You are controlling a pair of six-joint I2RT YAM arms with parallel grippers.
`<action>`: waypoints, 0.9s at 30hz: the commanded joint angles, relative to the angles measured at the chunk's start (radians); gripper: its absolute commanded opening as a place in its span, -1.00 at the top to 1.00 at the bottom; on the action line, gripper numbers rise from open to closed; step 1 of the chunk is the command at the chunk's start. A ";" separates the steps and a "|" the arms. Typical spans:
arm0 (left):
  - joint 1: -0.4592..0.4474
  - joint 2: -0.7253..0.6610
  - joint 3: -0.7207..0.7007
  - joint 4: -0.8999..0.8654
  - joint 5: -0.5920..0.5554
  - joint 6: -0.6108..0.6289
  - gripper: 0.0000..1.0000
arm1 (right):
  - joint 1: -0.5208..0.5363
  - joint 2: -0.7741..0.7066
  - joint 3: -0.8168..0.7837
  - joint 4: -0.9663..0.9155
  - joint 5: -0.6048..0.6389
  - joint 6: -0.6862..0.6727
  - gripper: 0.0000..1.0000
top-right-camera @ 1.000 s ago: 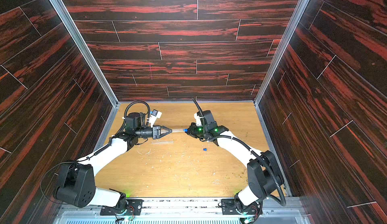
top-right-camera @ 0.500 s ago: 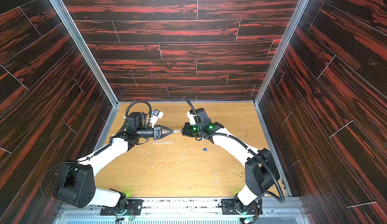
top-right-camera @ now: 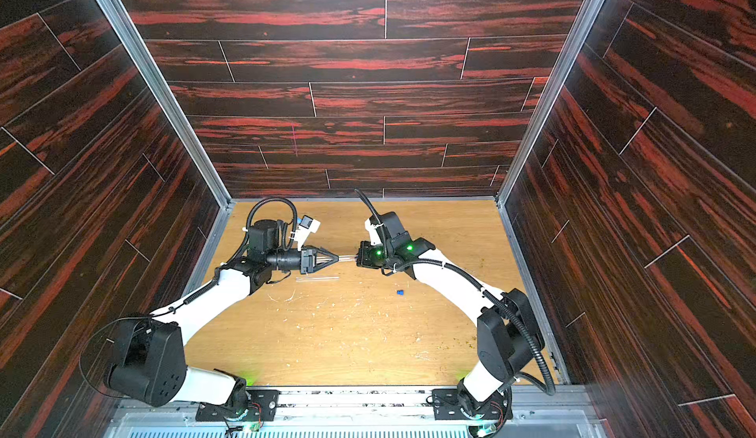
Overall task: Insert stoppers into test tubes
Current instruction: Insert the stopper into the test tube.
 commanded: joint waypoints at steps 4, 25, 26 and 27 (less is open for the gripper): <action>-0.001 -0.027 0.029 -0.017 0.010 0.029 1.00 | -0.032 -0.066 -0.060 -0.011 0.023 0.023 1.00; 0.000 -0.023 0.029 -0.030 0.007 0.038 1.00 | -0.101 -0.167 -0.118 0.027 -0.129 -0.081 1.00; 0.000 -0.024 0.029 -0.030 0.007 0.039 1.00 | -0.101 -0.168 -0.119 0.028 -0.132 -0.083 1.00; 0.001 -0.022 0.029 -0.030 0.007 0.039 1.00 | -0.101 -0.169 -0.118 0.031 -0.136 -0.083 1.00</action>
